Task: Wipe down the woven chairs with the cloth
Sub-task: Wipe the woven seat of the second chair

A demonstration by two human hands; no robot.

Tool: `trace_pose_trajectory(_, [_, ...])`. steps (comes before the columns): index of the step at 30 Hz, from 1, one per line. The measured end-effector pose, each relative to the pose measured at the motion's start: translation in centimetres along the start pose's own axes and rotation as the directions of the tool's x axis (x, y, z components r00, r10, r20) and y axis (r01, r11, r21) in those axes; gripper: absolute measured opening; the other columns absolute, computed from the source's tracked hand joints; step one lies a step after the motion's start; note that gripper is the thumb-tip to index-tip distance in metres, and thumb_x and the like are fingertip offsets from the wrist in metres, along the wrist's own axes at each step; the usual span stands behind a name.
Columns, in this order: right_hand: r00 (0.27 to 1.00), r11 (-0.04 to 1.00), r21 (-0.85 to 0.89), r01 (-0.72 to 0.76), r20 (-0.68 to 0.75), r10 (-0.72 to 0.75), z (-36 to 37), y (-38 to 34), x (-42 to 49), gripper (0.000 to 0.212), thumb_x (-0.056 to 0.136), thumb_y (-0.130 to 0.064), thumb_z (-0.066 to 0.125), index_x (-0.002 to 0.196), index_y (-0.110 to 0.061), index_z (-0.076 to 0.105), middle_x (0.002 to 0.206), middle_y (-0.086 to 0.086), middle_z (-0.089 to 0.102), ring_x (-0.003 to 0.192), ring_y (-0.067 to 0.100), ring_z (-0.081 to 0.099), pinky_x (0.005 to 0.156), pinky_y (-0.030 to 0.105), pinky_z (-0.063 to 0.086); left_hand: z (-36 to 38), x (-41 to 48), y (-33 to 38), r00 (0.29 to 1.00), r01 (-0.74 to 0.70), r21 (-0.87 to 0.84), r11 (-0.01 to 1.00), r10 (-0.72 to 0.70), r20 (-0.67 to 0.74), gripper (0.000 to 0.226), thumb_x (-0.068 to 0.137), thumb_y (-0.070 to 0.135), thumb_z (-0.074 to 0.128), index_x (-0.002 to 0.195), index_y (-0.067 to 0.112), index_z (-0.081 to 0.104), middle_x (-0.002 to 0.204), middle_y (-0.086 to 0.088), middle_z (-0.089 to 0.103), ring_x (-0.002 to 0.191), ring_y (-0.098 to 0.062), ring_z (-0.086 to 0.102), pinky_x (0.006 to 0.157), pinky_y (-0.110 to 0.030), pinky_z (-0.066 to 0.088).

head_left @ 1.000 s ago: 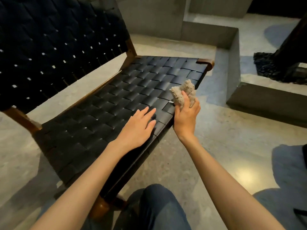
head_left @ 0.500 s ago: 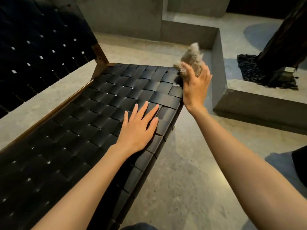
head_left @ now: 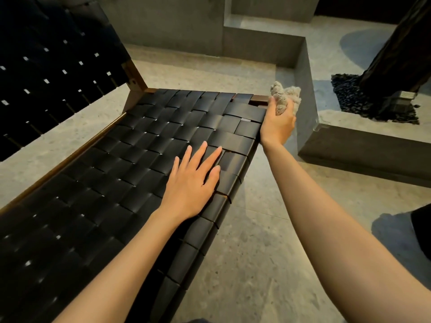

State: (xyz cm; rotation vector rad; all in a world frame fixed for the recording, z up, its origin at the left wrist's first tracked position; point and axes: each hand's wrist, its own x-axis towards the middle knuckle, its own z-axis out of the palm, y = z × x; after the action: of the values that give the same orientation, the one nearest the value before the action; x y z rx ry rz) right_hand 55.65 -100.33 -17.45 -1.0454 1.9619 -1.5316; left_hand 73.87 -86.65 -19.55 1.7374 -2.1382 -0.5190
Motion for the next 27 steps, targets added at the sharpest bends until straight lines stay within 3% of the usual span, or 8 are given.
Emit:
trace_pose_trajectory(7, [0.984, 0.995, -0.054, 0.089, 0.159, -0.079, -2.4, 1.3, -6.3, 0.041, 0.098, -0.036, 0.049, 0.138, -0.027, 0.05, 0.127, 0.006, 0.061, 0.117, 0.023, 0.053, 0.099, 0.032, 0.04, 0.0, -1.0, 0.2, 0.998, 0.039, -0.004, 0.999, -0.038, 0.044, 0.051, 0.097, 0.047, 0.011, 0.148, 0.042, 0.007, 0.159, 0.01, 0.0, 0.145, -0.011, -0.007, 0.115, -0.032, -0.005])
trace_pose_trajectory(11, [0.956, 0.992, -0.048, 0.114, 0.276, -0.096, -4.6, 1.8, -10.5, 0.041, 0.099, -0.036, 0.047, 0.139, -0.03, 0.048, 0.129, 0.006, 0.058, 0.117, 0.021, 0.052, 0.092, 0.021, 0.036, -1.0, -4.5, -0.2, 0.994, 0.041, 0.008, 0.999, -0.041, 0.105, 0.049, 0.1, 0.045, 0.015, 0.147, 0.04, 0.003, 0.158, 0.011, -0.002, 0.144, -0.007, -0.007, 0.113, -0.029, -0.007])
trace_pose_trajectory(14, [0.925, 0.979, -0.078, 0.186, 0.35, -0.148, -6.4, 1.8, -14.5, 0.039, 0.099, -0.034, 0.047, 0.138, -0.03, 0.049, 0.125, 0.009, 0.059, 0.111, 0.023, 0.055, 0.085, 0.021, 0.037, -2.1, -8.4, -0.8, 0.989, 0.049, 0.013, 0.999, -0.051, 0.141, 0.048, 0.1, 0.045, 0.014, 0.146, 0.04, 0.002, 0.158, 0.014, -0.003, 0.143, -0.004, -0.008, 0.114, -0.029, -0.006])
trace_pose_trajectory(17, [0.883, 0.97, -0.029, 0.241, 0.421, -0.207, -8.2, 1.8, -18.8, 0.038, 0.099, -0.029, 0.049, 0.137, -0.027, 0.05, 0.131, 0.007, 0.057, 0.117, 0.021, 0.054, 0.094, 0.023, 0.04, -3.2, -12.9, -1.6, 0.98, 0.075, 0.032, 0.997, -0.08, 0.18, 0.048, 0.1, 0.047, 0.014, 0.145, 0.042, 0.0, 0.157, 0.015, -0.005, 0.136, 0.002, -0.012, 0.112, -0.028, -0.007])
trace_pose_trajectory(20, [0.832, 0.969, 0.017, 0.247, 0.509, -0.221, -9.8, 1.7, -23.2, 0.037, 0.099, -0.027, 0.049, 0.136, -0.03, 0.051, 0.145, 0.008, 0.043, 0.133, 0.023, 0.041, 0.108, 0.028, 0.034, -4.5, -17.1, -2.3, 0.971, 0.118, 0.061, 0.991, -0.127, 0.201, 0.048, 0.099, 0.047, 0.012, 0.146, 0.04, 0.0, 0.157, 0.014, -0.005, 0.139, -0.001, -0.01, 0.111, -0.027, -0.007])
trace_pose_trajectory(22, [0.794, 0.963, -0.003, 0.268, 0.567, -0.219, -10.8, 1.5, -25.9, 0.036, 0.099, -0.028, 0.047, 0.135, -0.034, 0.05, 0.154, 0.008, 0.027, 0.145, 0.021, 0.016, 0.114, 0.031, 0.02, -5.4, -19.8, -2.7, 0.965, 0.143, 0.077, 0.987, -0.157, 0.212, 0.049, 0.1, 0.046, 0.013, 0.147, 0.038, 0.001, 0.157, 0.014, -0.004, 0.142, -0.004, -0.008, 0.109, -0.024, -0.007])
trace_pose_trajectory(24, [0.749, 0.947, -0.007, 0.322, 0.613, -0.25, -11.9, 1.5, -28.4, 0.036, 0.1, -0.031, 0.044, 0.135, -0.036, 0.049, 0.158, 0.005, 0.02, 0.147, 0.016, 0.001, 0.115, 0.034, 0.016, -6.2, -22.3, -3.1, 0.961, 0.17, 0.084, 0.982, -0.184, 0.206, 0.05, 0.101, 0.044, 0.016, 0.149, 0.035, 0.003, 0.158, 0.014, -0.002, 0.143, -0.005, -0.005, 0.111, -0.026, -0.005])
trace_pose_trajectory(27, [0.691, 0.921, 0.01, 0.39, 0.657, -0.3, -13.8, 1.7, -31.9, 0.037, 0.1, -0.035, 0.041, 0.137, -0.037, 0.045, 0.158, 0.001, 0.019, 0.147, 0.018, 0.007, 0.114, 0.043, 0.027, -7.1, -26.0, -3.4, 0.959, 0.216, 0.101, 0.971, -0.23, 0.166, 0.05, 0.102, 0.043, 0.017, 0.15, 0.033, 0.009, 0.158, 0.013, 0.004, 0.144, -0.007, 0.0, 0.116, -0.032, 0.0])
